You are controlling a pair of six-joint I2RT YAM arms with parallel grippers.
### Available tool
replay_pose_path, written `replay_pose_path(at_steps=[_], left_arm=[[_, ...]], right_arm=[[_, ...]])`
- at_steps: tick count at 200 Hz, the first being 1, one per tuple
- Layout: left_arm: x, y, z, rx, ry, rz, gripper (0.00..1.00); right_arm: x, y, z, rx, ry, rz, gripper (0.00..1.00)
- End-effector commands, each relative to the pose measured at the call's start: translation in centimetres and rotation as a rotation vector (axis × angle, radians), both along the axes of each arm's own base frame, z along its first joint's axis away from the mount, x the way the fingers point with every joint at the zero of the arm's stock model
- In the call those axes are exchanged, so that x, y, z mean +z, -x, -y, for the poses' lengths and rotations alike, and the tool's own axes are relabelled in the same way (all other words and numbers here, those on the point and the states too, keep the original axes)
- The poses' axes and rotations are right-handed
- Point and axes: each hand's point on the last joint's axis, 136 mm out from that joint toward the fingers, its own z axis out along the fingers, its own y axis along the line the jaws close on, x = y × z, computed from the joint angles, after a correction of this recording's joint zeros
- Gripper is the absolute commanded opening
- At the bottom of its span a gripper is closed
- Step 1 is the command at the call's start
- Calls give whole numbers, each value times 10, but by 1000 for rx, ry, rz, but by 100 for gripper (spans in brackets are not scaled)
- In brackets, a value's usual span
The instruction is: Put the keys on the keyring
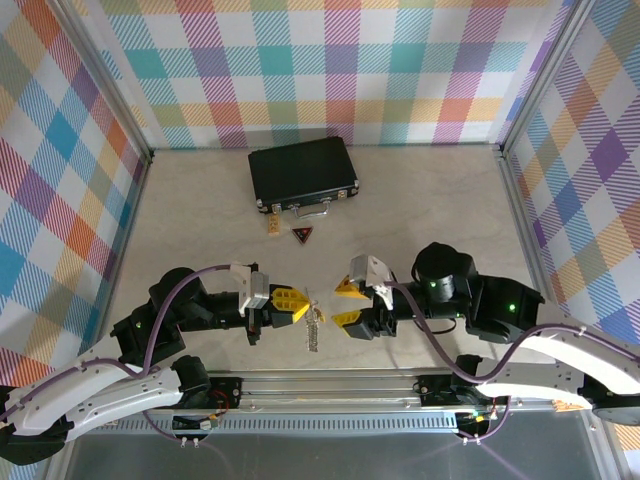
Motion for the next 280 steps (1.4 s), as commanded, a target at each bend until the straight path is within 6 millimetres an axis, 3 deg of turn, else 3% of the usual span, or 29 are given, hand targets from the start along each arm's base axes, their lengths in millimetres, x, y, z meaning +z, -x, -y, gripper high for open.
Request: replay_pose_path(at_steps=[1,54,102,123,176,214,240,280], left_arm=[[14,3,-1,-9,57,23,0],[14,4,-1,-17,56,22,0],[14,6,-1,-24,52,22,0],[15,6,-1,-25,54,24,0],[15,4,-1,-15,47,19,0],[-4,-11,-7,82,-76,14,0],[-26,-18,-9,115,-215,-10,27],[-35,-24,-5,131,-245,-20,30]], right_arm=[[4,-2,-15,23,-27,29,51],[7,-3,-28,56,-41,68,52],[7,0,-35,87,-56,62,44],[8,1,-36,95,-66,61,35],[6,1,-35,95,-51,57,0],[2,-4,-25,69,26,97,0],[-4,-12,-19,43,145,130,0],[-18,-17,-25,71,290,138,0]])
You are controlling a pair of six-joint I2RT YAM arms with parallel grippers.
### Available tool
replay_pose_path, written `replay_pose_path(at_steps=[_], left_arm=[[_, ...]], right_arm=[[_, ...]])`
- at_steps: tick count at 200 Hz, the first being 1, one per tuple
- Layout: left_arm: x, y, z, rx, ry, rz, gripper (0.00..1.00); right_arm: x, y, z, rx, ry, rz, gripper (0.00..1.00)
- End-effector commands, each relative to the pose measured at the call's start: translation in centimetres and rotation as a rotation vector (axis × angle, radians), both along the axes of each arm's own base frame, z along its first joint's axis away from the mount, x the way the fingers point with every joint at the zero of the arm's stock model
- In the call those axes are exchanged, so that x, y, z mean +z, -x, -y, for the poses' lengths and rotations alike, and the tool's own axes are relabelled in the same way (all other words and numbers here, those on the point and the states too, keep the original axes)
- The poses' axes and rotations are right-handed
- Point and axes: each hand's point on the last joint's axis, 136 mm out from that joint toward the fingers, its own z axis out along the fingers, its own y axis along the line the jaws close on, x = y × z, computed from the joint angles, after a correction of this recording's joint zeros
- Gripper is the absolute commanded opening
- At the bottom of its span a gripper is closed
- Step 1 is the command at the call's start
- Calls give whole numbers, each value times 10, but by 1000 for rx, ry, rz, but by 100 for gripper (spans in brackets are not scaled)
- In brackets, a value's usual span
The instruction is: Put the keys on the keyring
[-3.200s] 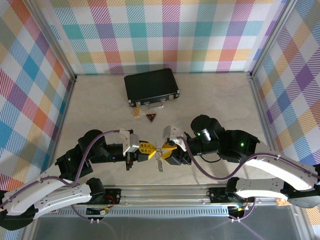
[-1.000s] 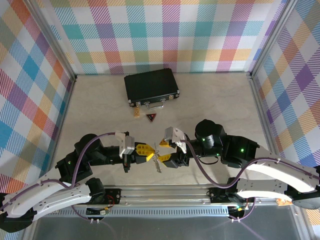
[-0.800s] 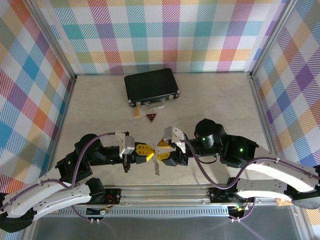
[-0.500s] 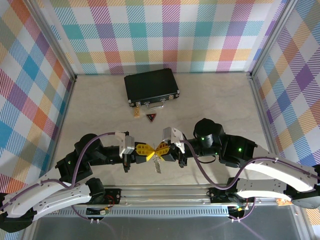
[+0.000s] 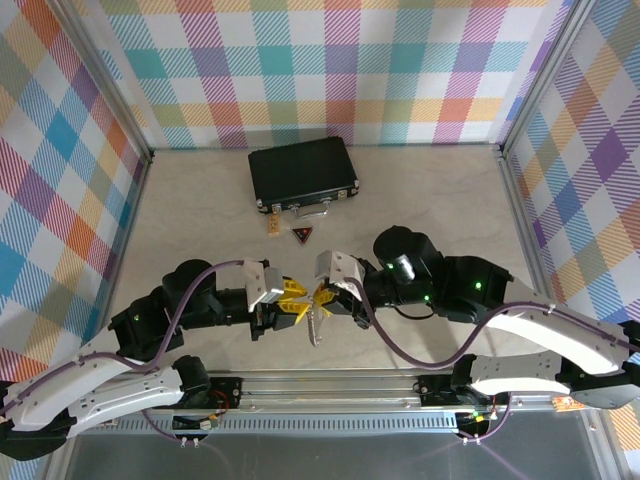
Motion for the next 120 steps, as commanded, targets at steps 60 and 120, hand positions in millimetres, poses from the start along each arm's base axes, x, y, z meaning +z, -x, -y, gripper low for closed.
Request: replay_pose_path(at_steps=[60,120], left_arm=[[-4,-6,5,14,-14,2,19],[-1,-5,8,5,10,3,0]], right_arm=[[-19,5,-4,64,128,25,0],[-19,13,-7,95,117,4,0]])
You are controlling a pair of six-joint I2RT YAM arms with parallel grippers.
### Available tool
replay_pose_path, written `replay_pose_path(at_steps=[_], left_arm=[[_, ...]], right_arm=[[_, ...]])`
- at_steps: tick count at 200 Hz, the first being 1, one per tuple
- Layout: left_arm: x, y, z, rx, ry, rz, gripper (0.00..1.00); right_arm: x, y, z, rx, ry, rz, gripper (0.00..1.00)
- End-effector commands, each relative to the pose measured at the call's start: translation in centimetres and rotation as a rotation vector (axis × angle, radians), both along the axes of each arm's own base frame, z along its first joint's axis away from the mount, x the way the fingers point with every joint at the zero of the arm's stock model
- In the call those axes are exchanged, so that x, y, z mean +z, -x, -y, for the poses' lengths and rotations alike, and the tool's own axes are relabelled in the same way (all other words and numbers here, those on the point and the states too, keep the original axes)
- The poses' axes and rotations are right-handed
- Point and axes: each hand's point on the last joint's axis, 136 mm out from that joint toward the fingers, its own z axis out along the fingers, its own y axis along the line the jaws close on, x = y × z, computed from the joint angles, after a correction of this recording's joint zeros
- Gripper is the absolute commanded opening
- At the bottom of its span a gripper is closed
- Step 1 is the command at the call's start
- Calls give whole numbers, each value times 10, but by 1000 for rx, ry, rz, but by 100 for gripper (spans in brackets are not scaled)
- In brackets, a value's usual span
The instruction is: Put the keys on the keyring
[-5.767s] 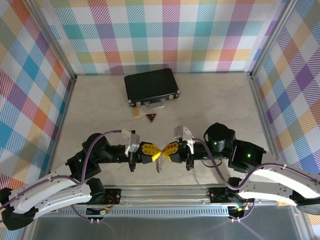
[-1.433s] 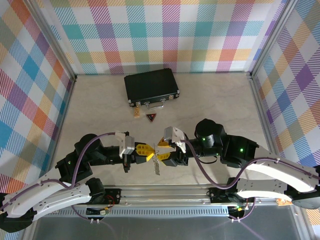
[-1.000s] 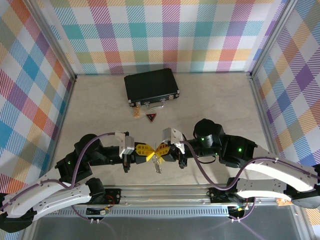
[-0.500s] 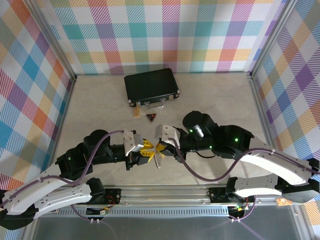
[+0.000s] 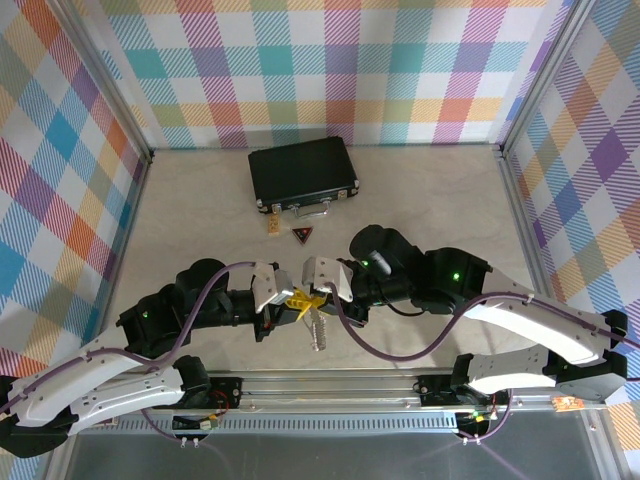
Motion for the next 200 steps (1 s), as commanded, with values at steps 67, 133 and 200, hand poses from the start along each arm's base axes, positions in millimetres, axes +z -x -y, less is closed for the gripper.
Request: replay_pose_path(at_steps=[67,133,200], left_arm=[[63,21,-2,-97,292,109,0],[91,44,-6,-216,420,160,0],[93,48,-1,-253,432,150,0]], right_arm=[[51,30,9,51,-280,-64,46],[78,38,23,48,-467,-75,53],[81,40,8,89,-483,-84,42]])
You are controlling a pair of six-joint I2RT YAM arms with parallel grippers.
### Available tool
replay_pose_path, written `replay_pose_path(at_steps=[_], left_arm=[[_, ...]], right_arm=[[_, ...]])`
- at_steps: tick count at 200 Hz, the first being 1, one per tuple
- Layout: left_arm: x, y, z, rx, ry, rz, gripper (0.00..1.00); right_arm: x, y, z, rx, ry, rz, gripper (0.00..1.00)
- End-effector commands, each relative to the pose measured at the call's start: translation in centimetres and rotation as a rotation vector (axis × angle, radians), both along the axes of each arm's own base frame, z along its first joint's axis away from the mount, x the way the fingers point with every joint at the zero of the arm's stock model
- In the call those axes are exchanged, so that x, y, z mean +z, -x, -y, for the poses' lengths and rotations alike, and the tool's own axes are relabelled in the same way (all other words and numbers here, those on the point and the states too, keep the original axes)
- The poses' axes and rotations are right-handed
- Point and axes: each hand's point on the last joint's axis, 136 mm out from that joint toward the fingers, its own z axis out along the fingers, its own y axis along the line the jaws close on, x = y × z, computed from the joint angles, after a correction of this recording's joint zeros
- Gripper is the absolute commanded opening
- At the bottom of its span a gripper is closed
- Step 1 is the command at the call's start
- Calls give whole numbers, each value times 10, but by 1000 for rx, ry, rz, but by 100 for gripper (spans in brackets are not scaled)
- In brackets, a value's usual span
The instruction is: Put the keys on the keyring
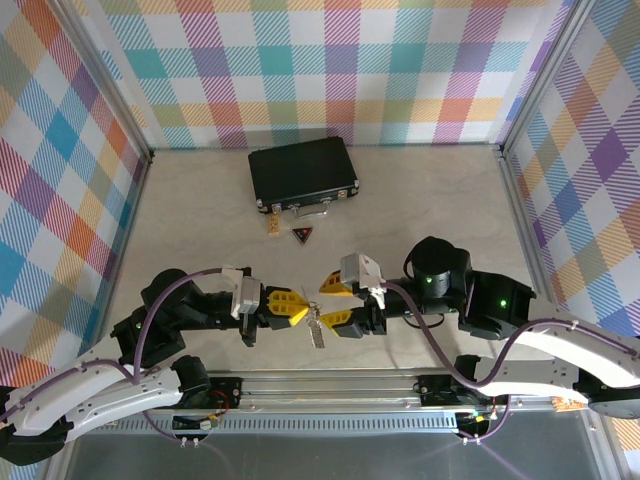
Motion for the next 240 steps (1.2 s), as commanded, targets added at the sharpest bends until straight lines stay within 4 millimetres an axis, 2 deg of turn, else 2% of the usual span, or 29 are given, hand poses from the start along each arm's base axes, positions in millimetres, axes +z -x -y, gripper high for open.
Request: replay_pose_path(at_steps=[1,31,60,89,116,142,155,171,193,220,240], left_arm=[[21,10,-3,-45,71,32,0],[20,9,-2,-46,68,25,0],[17,9,0,-51,65,15,0],[14,6,0,-37,57,6,0],[6,-3,-1,25,3,-3,0],[-9,-18,-4,116,-107,-23,21],[-16,-24,-3,141,-159,-41,27],[-28,-26,-1,147,-220,-65,28],[-31,-27,0,151,-223,-68,27],[-32,-28,3,146,-229,-72,26],[-36,-28,3,144,-247,-74,21]], right_arm=[[13,5,-6,37,-56,7,42],[9,6,-10,45,-44,2,33],[6,6,-12,51,-40,-1,19],[-1,2,-13,33,-6,0,0],[-9,-6,-10,-11,60,29,0],[-23,-18,-5,-59,185,72,0],[-31,-23,-4,-73,258,90,0],[-38,-27,-3,-78,340,107,0],[-45,-25,-4,-55,405,112,0],[-46,-19,-7,-18,424,107,0],[-45,-16,-8,3,415,103,0]])
